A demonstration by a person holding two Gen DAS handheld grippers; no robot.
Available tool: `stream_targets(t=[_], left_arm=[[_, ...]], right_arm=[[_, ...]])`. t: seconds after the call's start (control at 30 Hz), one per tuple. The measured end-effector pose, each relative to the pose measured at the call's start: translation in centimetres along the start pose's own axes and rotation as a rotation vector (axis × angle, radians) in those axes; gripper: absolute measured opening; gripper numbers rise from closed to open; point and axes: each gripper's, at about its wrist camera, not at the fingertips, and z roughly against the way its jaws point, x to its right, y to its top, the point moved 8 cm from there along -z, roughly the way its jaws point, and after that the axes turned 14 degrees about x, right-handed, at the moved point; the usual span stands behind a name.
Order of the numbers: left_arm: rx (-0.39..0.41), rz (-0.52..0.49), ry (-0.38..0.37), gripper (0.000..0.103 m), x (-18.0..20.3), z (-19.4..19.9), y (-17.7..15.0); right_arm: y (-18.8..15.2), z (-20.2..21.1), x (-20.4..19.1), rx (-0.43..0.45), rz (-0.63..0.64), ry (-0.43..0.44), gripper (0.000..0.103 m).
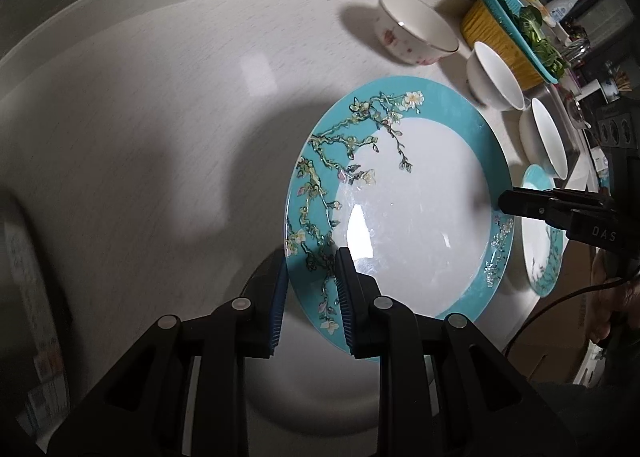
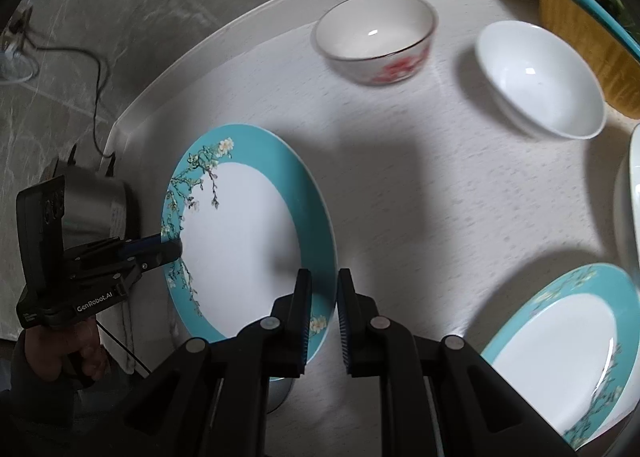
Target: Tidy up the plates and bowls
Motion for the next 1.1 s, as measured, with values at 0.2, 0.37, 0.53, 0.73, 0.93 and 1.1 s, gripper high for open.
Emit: stream_targets(t=[0.2,0.37,0.53,0.73,0.93,1.1], left_arm=[[-0.023,0.029,0.011,0.021,-2.9,1.7,-3.8],[-0.046,0.033,0.012,0.021,-4.2,2.5,-7.2],[-0.067,0.016,0.02,0.021,-4.8,2.6,-9.9],[-0.062,-0.01,0.036,0.021,-5.1,2.7,-12.0],[-0.042,-0.053,0.066,0.022,-5.1,2.6,-12.0],[-0.025,-0.12,0.115,0.023,-4.1,2.1,-11.7]], right_arm=[[-2.5,-1.1,-2.9,-0.036,0.02,0.013,0.015],[-4.4,-1.7,-4.1,-0.057,0.023,0.011,0.015],[-6.0,-2.2,-4.6,-0.07,0.015,0.002,0.015],[-8.0,-2.9,-4.3,-0.075,-0.005,-0.012,0.015],[-9.3,-3.7,-3.9,-0.071,-0.014,-0.03,0.015],[-9.7,-3.9,-3.8,-0.064,-0.013,-0.044,0.015]])
